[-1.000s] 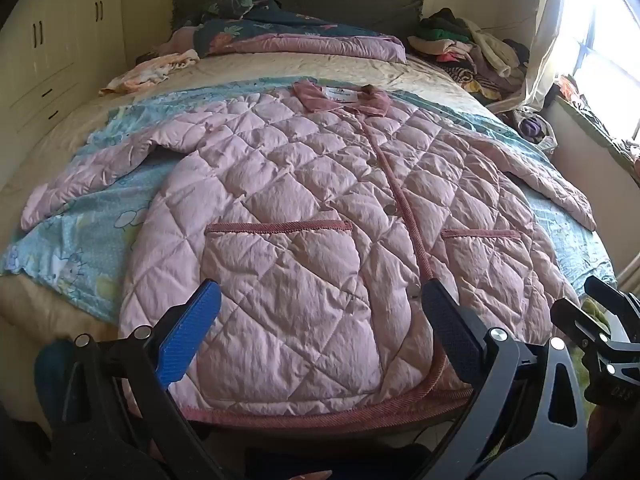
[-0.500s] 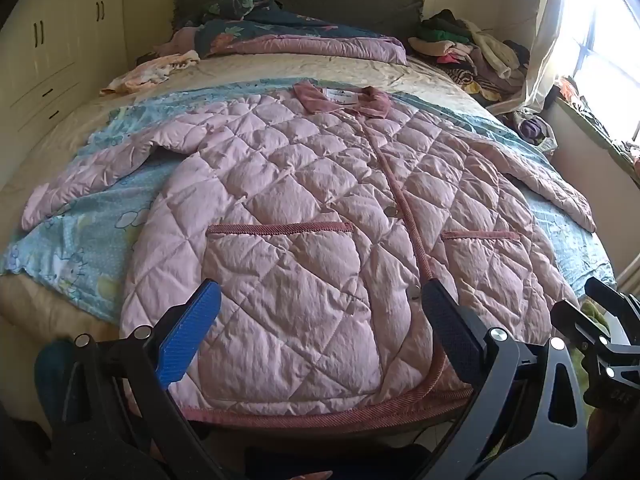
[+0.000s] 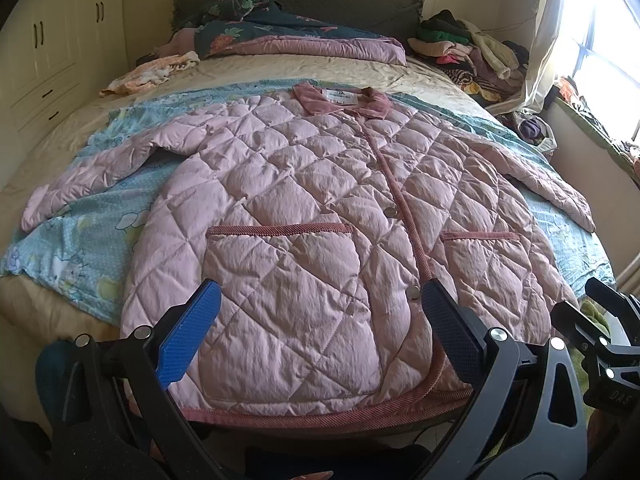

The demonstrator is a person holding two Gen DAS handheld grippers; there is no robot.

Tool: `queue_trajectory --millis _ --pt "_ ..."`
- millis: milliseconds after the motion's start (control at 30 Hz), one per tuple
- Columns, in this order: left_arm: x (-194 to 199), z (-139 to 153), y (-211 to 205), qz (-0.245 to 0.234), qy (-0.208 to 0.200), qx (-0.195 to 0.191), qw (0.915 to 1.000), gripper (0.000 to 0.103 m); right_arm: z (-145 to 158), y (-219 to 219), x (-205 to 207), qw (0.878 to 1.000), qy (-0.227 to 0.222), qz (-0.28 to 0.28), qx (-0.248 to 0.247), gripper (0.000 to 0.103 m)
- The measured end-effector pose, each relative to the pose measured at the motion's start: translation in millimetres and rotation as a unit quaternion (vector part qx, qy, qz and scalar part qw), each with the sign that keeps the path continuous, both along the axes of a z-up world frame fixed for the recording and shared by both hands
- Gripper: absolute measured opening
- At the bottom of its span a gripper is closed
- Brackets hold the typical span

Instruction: Fold large clothes

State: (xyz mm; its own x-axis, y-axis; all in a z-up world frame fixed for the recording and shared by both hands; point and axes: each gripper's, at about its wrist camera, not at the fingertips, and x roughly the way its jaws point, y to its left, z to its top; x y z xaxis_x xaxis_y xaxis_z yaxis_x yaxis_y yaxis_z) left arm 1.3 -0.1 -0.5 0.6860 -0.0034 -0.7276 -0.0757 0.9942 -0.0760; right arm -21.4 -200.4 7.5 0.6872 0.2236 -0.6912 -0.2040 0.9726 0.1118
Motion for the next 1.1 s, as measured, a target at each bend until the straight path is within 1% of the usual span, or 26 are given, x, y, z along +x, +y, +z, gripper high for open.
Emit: queue_trajectory --millis 1100 --pt "-0.7 0.6 0.5 0.002 -0.003 0.001 1.0 0.094 0.4 -0.7 1.3 1.0 -0.002 0.0 -0.001 0.099"
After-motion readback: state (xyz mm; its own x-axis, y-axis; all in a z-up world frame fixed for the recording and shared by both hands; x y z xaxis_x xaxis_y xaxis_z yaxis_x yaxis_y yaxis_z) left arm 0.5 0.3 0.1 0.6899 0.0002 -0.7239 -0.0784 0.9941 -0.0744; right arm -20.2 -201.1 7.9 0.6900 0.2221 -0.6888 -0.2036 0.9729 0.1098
